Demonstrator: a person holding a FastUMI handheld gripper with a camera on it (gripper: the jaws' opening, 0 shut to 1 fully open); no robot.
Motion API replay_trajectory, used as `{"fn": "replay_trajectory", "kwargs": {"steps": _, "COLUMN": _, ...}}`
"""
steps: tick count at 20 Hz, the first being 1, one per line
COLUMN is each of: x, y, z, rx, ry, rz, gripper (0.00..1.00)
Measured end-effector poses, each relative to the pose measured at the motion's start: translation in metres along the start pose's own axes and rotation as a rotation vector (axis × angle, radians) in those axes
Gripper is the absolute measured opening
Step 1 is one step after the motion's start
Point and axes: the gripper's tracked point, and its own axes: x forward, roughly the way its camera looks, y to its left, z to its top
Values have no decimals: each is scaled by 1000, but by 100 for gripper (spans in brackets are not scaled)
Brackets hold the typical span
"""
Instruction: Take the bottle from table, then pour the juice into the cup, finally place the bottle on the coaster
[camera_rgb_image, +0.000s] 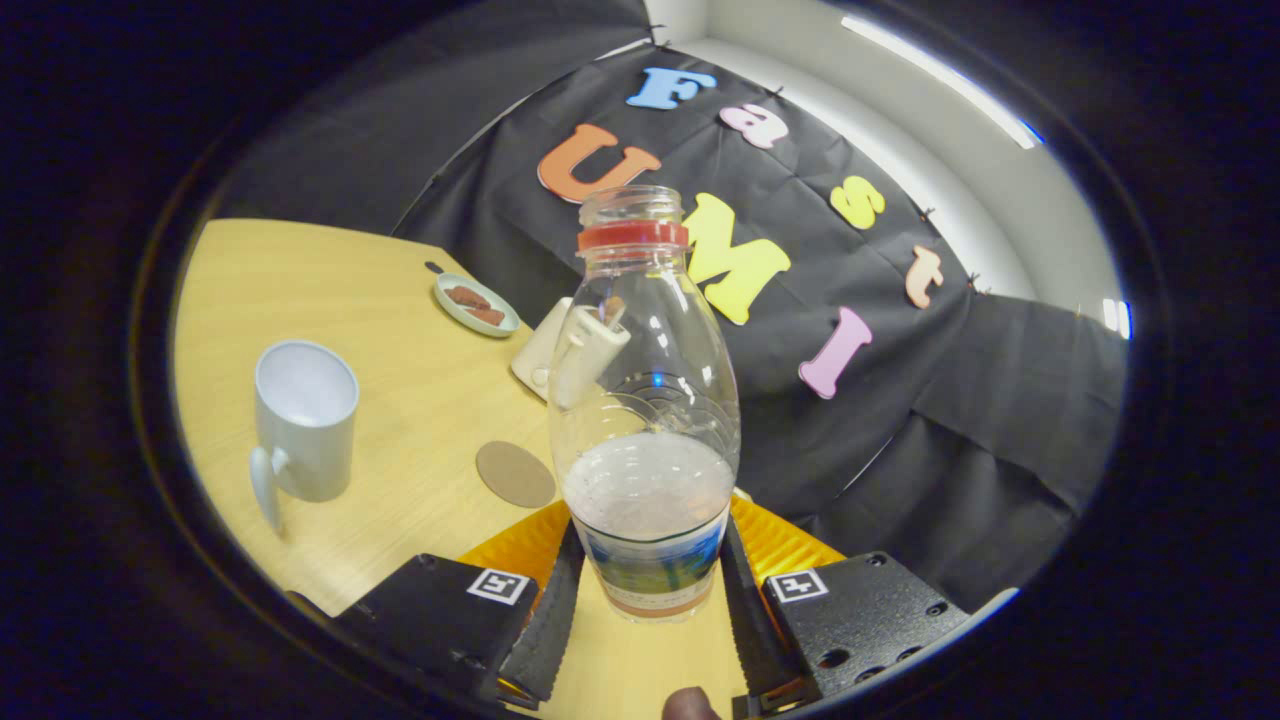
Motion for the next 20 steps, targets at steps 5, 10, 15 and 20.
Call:
{"fn": "replay_trajectory", "kwargs": {"steps": 5, "x": 3, "y": 12, "z": 1, "rx": -207, "ry": -26, "rz": -33, "gripper": 73}}
{"fn": "replay_trajectory", "kwargs": {"steps": 10, "x": 2, "y": 20, "z": 2, "rx": -391, "ry": -48, "rz": -67, "gripper": 73}}
{"fn": "replay_trajectory", "kwargs": {"steps": 15, "x": 4, "y": 25, "z": 3, "rx": -514, "ry": -41, "rz": -73, "gripper": 72}}
{"fn": "replay_trajectory", "kwargs": {"steps": 20, "x": 7, "y": 29, "z": 2, "rx": -621, "ry": -45, "rz": -73, "gripper": 72}}
